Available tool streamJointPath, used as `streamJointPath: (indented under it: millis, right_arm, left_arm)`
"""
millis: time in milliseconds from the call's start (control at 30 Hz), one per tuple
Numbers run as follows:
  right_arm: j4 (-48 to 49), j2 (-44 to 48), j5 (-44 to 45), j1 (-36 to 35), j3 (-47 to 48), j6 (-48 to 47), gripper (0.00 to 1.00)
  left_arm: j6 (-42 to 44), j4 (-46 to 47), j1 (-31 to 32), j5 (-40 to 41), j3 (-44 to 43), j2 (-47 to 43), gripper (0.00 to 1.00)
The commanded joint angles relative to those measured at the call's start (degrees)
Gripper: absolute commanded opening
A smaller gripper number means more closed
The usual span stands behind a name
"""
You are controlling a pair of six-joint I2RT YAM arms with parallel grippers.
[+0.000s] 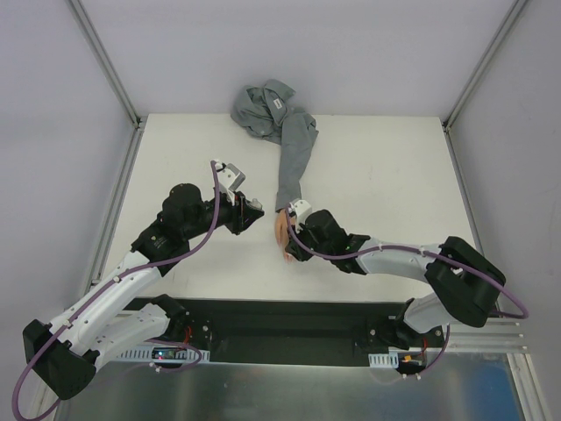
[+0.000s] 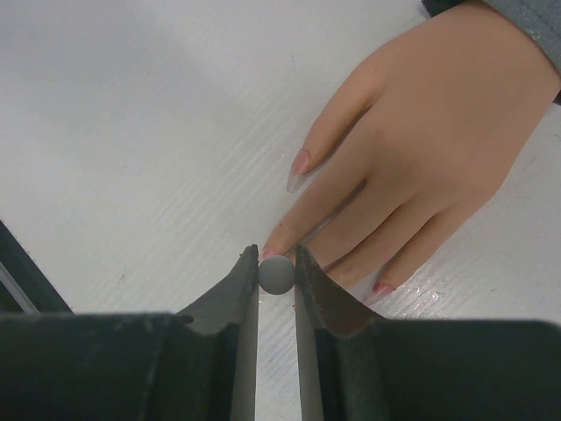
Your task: Paint the nails
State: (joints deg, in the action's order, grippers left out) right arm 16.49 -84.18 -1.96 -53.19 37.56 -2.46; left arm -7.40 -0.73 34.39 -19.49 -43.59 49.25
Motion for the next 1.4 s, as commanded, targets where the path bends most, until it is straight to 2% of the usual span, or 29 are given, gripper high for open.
streamJointPath:
  millis: [0,233,300,500,600,733,800,900,967,1067,1233,1367]
  right_arm:
    - [1.26,2.27,-0.59,-0.51,-0.65,0.96,0.0]
    - [-1.8,7.87,1.6,-3.4,-0.65,1.67,0.0]
    - [-3.47,10.34,5.2,-4.72,-0.04,2.19,0.0]
    - [-16.2,21.42,11.44,-6.31,6.37,2.2,0.0]
    - [-26.66,25.71,17.41,-6.14,12.34,2.28,0.0]
    - [-36.07,31.88,22.25,-5.96,17.19,2.2,0.0]
    - [-38.1,34.42,23.66,-5.53,19.04,2.2,0.0]
    - [-39.96,39.08,22.97,-5.26,20.01,3.86,0.0]
    - [-39.43,41.9,21.13,-5.17,20.1,4.56,0.0]
    - [-38.11,43.66,16.92,-5.26,20.7,6.32,0.0]
    - [-41.53,40.59,11.28,-5.26,28.51,6.86,0.0]
    - [-40.32,38.66,7.42,-5.26,31.16,6.5,0.0]
  left_arm:
    - [0.46,3.11,-0.64,-1.52,-2.2,-1.18,0.0]
    - [0.37,3.11,-0.64,-1.52,-2.2,-1.0,0.0]
    - [0.45,3.11,-0.64,-1.52,-2.2,-0.74,0.0]
    - [0.81,3.11,-0.99,-1.7,-2.2,-0.39,0.0]
    - [0.72,3.63,-1.69,-3.62,-2.02,-0.47,0.0]
    - [0.46,6.09,-2.05,-10.2,-1.49,-0.83,0.0]
    - [0.28,7.67,-2.05,-17.31,-1.58,-0.39,0.0]
    - [-1.03,10.91,-1.87,-26.35,-1.23,0.49,0.0]
    - [-2.0,12.59,-1.17,-29.37,-1.05,1.19,0.0]
    - [-3.32,12.08,1.8,-29.73,-2.02,2.51,0.0]
    - [-0.7,3.48,4.19,-32.72,-7.38,3.57,0.0]
    - [5.8,2.75,4.11,-33.33,-3.97,2.16,0.0]
